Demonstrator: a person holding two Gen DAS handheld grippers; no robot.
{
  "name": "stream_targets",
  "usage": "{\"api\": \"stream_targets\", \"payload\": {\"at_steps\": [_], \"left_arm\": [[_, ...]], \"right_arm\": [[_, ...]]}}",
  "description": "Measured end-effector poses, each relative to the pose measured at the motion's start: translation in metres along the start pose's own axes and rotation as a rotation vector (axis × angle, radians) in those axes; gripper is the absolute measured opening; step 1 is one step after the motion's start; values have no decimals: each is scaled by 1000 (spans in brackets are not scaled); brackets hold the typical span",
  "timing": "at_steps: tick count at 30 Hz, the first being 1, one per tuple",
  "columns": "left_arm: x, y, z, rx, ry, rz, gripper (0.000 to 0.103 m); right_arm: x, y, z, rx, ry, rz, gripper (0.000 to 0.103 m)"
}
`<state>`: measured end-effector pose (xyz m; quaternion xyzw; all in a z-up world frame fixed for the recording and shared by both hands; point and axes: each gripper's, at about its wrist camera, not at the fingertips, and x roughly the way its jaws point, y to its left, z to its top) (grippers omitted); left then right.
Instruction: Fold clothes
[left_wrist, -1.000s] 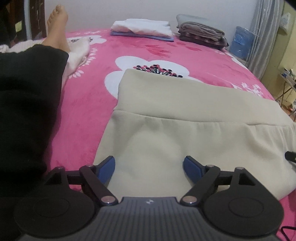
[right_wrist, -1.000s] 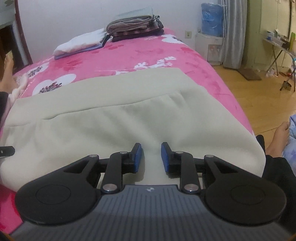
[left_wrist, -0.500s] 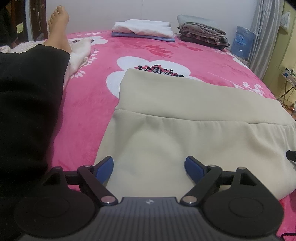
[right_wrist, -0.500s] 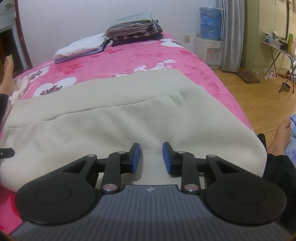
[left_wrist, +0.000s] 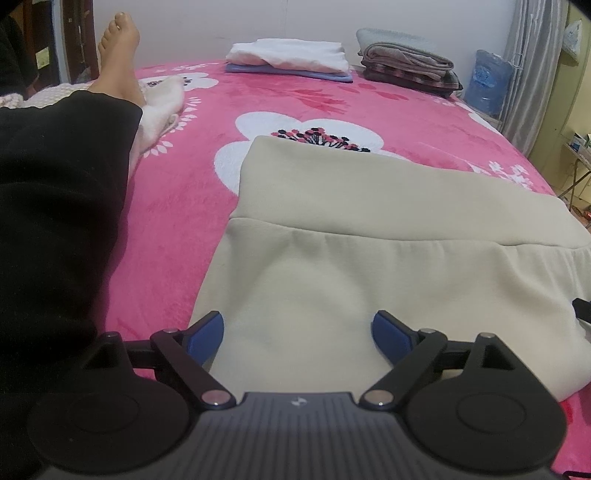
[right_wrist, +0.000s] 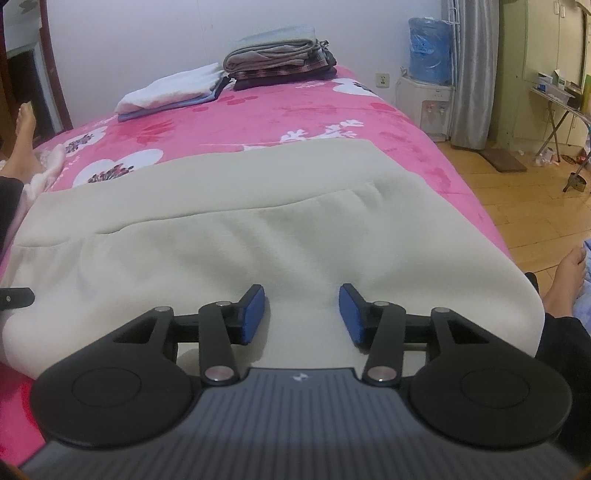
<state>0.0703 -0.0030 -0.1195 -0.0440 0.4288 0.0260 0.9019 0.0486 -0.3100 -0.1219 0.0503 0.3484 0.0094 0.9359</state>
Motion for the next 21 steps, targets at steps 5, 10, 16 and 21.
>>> {"api": "stream_targets", "payload": {"at_steps": [5,10,16,21], "left_arm": [[0,0,1,2,1,1,90],[0,0,1,2,1,1,90],[0,0,1,2,1,1,90],[1,0,1,3,1,1,90]], "right_arm": [[0,0,0,-2,0,-2,45],[0,1,-1,-4,-2,-4,45],[0,2,-1,-6,-4,-7,45],[0,3,-1,-9,-4,-10,45]]}}
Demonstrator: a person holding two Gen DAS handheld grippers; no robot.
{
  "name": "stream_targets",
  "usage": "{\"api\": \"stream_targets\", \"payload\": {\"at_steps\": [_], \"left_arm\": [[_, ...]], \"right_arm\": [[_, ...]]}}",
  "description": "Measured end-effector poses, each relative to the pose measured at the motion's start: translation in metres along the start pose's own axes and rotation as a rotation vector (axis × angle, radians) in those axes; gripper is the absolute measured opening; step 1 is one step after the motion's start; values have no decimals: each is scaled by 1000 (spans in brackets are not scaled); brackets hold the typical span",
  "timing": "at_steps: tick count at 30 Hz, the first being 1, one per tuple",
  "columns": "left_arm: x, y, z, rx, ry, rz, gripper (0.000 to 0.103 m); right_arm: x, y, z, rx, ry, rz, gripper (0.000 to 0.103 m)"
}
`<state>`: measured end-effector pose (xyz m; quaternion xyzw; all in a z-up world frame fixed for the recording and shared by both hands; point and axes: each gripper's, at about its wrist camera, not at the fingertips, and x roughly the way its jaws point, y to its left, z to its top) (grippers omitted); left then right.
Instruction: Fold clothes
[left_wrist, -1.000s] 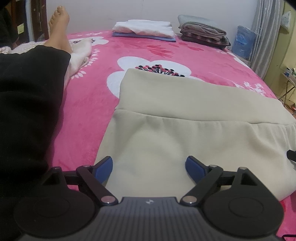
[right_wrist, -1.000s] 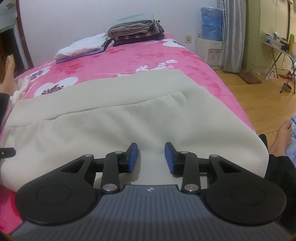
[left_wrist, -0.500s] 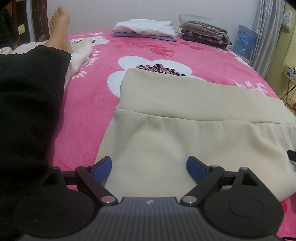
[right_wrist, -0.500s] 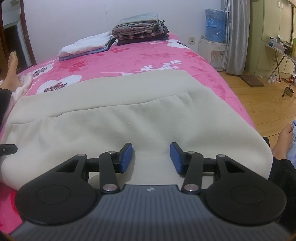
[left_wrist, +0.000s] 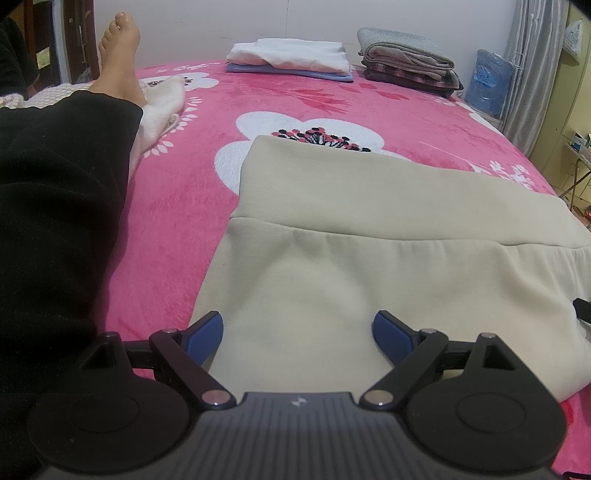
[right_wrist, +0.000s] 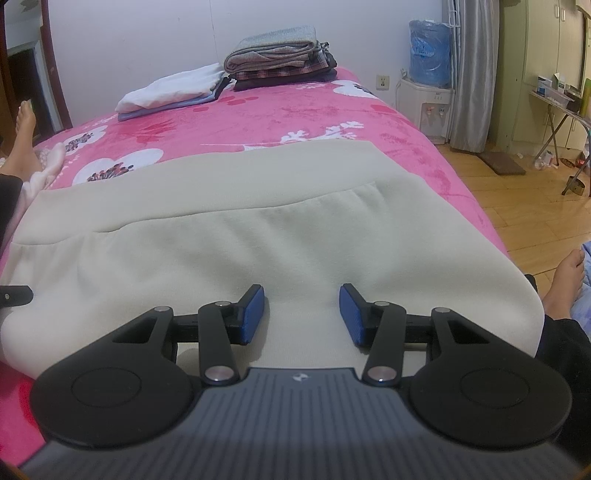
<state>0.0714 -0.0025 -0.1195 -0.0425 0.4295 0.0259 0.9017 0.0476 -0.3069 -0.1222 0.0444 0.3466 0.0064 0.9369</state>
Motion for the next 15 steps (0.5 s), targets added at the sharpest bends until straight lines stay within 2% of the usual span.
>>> {"api": "stream_targets", "payload": {"at_steps": [15], "left_arm": [[-1,-1,-1,-3,-2,5,90]], "right_arm": [[-1,1,-1,-5,-3,-6,45]]}}
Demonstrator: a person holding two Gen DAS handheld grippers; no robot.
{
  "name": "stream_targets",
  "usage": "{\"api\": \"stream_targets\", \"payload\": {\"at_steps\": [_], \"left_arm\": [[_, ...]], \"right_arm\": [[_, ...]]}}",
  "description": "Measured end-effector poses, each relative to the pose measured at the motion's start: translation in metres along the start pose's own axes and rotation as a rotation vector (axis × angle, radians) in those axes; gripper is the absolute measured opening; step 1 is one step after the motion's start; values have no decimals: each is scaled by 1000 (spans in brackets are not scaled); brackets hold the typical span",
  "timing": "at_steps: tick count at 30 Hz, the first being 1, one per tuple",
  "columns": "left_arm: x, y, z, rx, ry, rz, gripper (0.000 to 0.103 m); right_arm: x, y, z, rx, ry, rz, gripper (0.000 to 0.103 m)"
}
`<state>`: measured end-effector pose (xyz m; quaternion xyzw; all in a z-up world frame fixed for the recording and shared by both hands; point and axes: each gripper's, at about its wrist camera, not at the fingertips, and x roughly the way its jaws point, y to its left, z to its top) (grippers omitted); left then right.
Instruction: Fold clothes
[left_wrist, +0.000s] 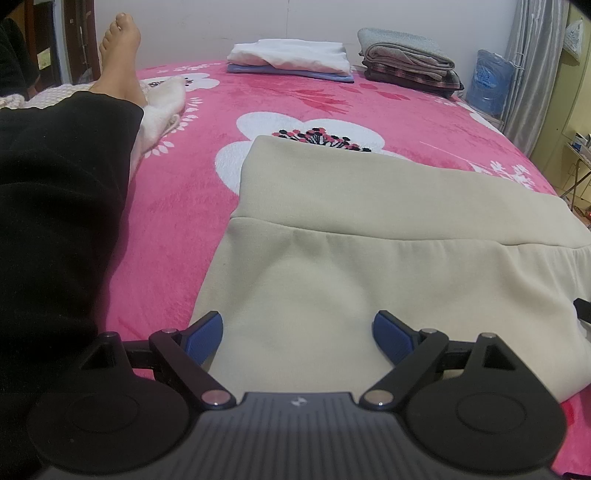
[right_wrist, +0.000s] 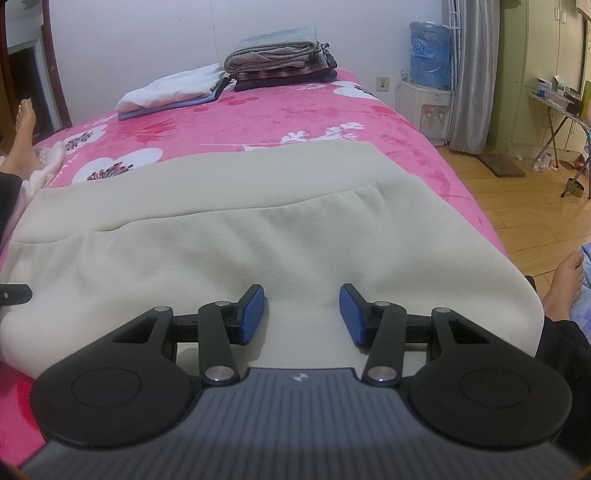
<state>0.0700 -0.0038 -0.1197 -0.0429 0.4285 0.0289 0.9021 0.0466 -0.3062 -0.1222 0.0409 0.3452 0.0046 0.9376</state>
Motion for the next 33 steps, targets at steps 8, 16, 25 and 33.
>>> {"api": "stream_targets", "payload": {"at_steps": [8,16,25,33], "left_arm": [[0,1,0,1,0,-1,90],[1,1,1,1,0,-1,90],[1,1,1,1,0,1,90],[1,0,1,1,0,1,90]], "right_arm": [[-1,1,-1,-1,-1,-2,45],[-1,2,-1,-2,-2,-3,45],[0,2,-1,-4,-3,-4,45],[-1,2,2,-33,1,-5,46]]}}
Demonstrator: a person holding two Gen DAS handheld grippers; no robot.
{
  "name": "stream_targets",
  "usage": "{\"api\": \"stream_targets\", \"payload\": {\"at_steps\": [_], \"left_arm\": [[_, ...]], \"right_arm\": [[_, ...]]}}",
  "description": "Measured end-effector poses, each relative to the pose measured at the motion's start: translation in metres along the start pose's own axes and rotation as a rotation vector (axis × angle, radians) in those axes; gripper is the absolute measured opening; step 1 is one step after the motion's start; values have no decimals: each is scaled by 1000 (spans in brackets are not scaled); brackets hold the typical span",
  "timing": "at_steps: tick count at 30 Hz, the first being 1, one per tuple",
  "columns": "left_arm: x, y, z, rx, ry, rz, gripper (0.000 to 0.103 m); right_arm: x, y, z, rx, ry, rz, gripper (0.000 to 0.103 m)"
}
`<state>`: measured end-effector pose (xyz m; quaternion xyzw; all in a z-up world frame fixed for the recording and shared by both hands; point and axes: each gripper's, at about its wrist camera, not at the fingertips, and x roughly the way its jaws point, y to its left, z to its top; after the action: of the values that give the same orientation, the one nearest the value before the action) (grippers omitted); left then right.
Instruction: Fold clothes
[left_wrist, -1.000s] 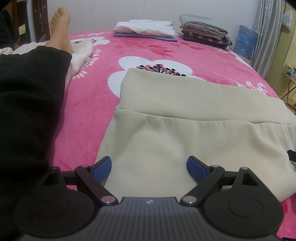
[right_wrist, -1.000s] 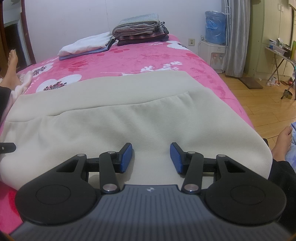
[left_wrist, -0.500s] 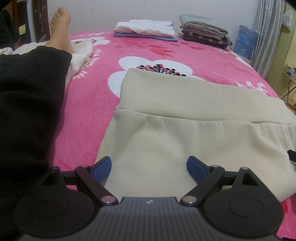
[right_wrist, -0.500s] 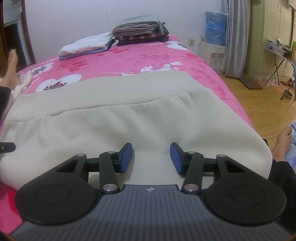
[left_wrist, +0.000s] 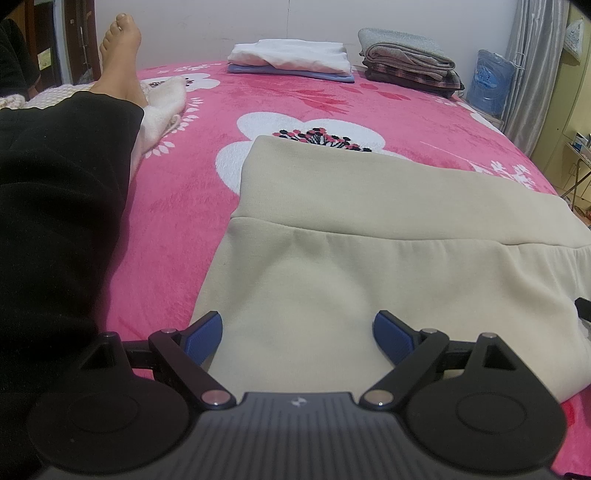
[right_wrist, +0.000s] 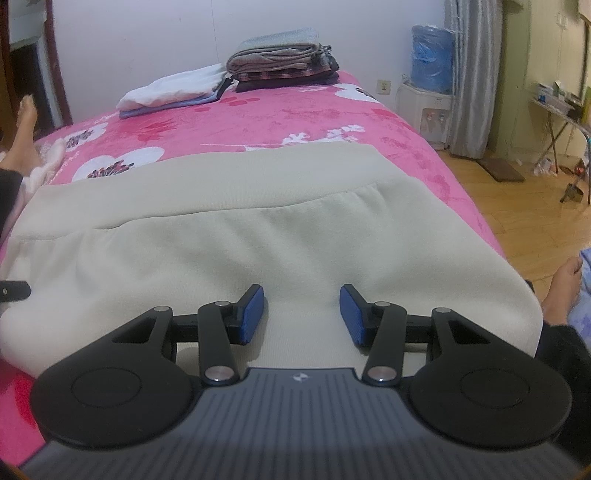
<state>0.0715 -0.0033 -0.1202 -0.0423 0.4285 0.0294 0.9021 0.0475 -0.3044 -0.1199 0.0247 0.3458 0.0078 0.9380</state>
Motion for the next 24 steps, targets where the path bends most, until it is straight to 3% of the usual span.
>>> {"api": "stream_targets", "payload": {"at_steps": [6,10,13,18,21,24], "left_arm": [[1,0,0,1,1,5,92],[2,-1,1,4,3,10,92],[1,0,0,3,4,7,92],[1,0,1,1,6,6,92],[1,1,1,1,8,5,92],[1,0,1,1,10,4,92]], "right_arm": [[-19,-10,9,20,-82,-112,48],[-3,-38,4,146,7,-183,49],[-1,-41,6,163,10,-183,51],[-21,-38,9,155,-71,-246,44],[-16,-63,3,258,-8,-299,36],[-9,-83,-2,386,22,-282,36]]}}
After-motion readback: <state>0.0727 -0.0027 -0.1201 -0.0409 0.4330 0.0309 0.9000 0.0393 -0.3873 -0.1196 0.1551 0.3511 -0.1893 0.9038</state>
